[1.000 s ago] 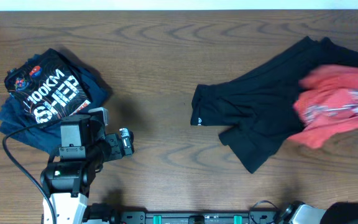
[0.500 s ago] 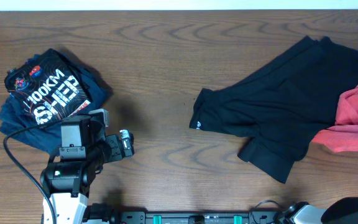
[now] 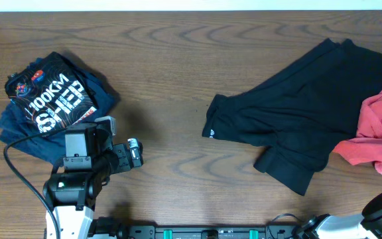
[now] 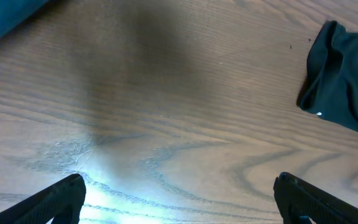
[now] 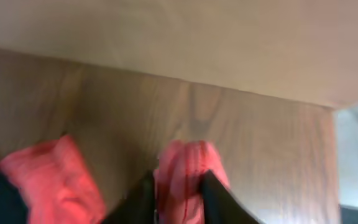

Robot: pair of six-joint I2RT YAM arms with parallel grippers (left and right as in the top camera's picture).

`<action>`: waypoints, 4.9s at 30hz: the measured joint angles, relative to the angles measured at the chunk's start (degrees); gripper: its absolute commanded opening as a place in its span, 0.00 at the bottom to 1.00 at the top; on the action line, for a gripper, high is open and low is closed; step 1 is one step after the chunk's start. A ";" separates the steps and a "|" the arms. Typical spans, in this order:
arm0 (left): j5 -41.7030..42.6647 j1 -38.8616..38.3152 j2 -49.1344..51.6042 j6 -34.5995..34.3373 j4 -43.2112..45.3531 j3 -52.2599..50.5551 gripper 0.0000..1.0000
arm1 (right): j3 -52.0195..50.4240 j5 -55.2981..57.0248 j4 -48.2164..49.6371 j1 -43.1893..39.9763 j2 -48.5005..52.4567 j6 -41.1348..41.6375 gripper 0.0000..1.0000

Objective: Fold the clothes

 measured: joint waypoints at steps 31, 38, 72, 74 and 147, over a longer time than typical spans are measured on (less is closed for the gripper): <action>8.74 -6.62 7.26 -1.09 8.20 0.00 0.98 | -30.47 -17.79 -2.56 13.46 -0.50 -5.42 0.37; 9.66 -15.78 18.16 -3.21 18.56 0.11 0.98 | -33.38 -18.58 0.28 12.74 -0.50 -4.68 0.11; 3.10 -29.86 52.85 -18.53 63.06 0.92 0.06 | -33.97 -18.93 0.04 12.74 -0.50 -4.52 0.14; 2.27 -26.08 50.86 -17.79 62.99 1.14 0.06 | -33.97 -18.93 0.02 12.74 -0.50 -4.52 0.14; 4.28 -19.06 50.23 -14.80 18.75 16.35 0.98 | -13.29 -6.36 5.27 5.05 10.56 -16.76 0.30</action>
